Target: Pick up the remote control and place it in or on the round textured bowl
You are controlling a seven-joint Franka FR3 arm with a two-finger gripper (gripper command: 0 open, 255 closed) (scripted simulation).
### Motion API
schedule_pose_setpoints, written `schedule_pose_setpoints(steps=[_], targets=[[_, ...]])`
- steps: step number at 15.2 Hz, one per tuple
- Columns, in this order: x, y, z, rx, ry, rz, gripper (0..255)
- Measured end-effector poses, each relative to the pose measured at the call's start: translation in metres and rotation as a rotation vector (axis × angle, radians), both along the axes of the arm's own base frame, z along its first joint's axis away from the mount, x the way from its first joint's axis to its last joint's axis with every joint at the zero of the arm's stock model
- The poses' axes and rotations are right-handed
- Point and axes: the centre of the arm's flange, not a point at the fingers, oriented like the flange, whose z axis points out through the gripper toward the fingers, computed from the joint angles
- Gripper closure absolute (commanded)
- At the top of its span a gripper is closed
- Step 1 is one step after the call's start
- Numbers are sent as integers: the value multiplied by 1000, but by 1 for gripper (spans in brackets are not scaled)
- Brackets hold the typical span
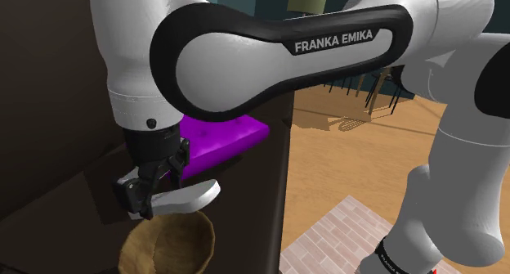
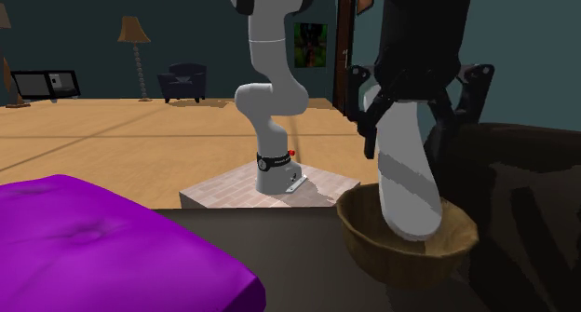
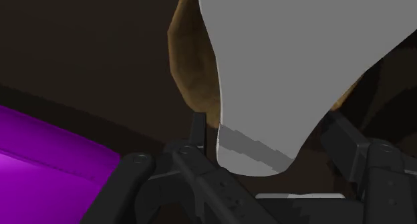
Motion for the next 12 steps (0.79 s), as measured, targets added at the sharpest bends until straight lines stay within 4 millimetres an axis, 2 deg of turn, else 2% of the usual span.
schedule_pose_setpoints(steps=[3,12], targets=[[-17,10,-6,0,0,0,255],[-18,14,-52,-1,0,-1,255]])
